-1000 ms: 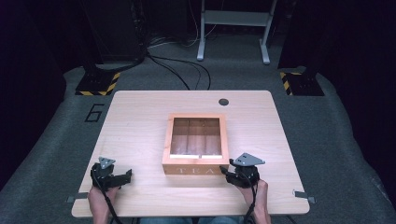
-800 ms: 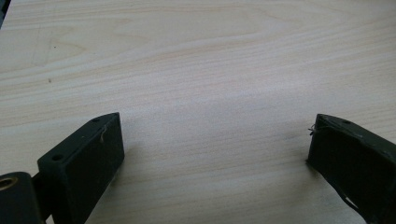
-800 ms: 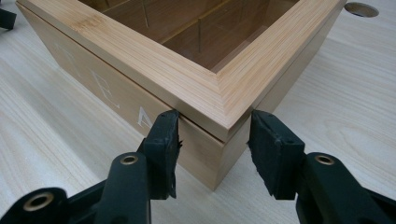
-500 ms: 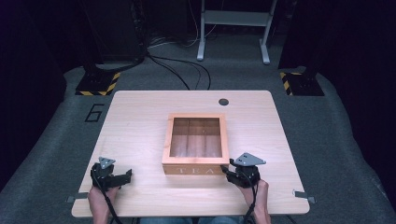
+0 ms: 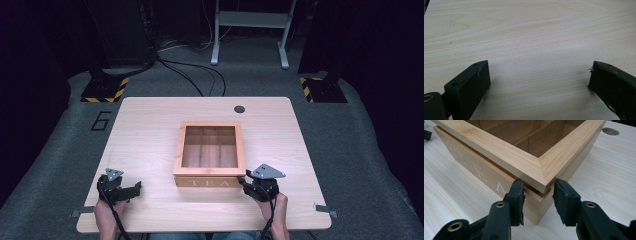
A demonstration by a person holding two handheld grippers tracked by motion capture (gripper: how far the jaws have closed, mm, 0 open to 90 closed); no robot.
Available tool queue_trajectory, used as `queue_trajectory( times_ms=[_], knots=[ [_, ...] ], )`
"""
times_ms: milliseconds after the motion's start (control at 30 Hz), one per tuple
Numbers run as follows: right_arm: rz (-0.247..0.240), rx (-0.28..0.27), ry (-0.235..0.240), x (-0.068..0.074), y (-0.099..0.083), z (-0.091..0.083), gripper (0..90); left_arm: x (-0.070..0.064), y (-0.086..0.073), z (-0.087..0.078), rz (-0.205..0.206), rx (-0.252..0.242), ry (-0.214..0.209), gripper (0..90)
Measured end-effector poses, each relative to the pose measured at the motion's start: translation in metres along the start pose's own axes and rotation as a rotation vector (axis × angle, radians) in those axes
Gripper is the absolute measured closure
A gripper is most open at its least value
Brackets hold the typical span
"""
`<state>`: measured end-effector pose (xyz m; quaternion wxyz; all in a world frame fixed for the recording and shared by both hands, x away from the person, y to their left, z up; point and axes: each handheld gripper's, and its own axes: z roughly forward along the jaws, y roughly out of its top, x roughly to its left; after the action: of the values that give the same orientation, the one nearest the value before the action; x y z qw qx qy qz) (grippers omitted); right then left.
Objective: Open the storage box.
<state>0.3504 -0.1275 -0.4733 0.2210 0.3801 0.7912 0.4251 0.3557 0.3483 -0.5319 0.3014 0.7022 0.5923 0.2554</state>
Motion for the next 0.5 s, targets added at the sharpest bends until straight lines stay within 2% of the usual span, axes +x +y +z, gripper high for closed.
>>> queue_trajectory(
  times_ms=[500],
  knots=[
    [-0.004, -0.063, -0.052, 0.0032, 0.0035, -0.0030, 62.6, -0.0001, 0.0000, 0.0000, 0.002, -0.001, -0.003, 3.4]
  ],
)
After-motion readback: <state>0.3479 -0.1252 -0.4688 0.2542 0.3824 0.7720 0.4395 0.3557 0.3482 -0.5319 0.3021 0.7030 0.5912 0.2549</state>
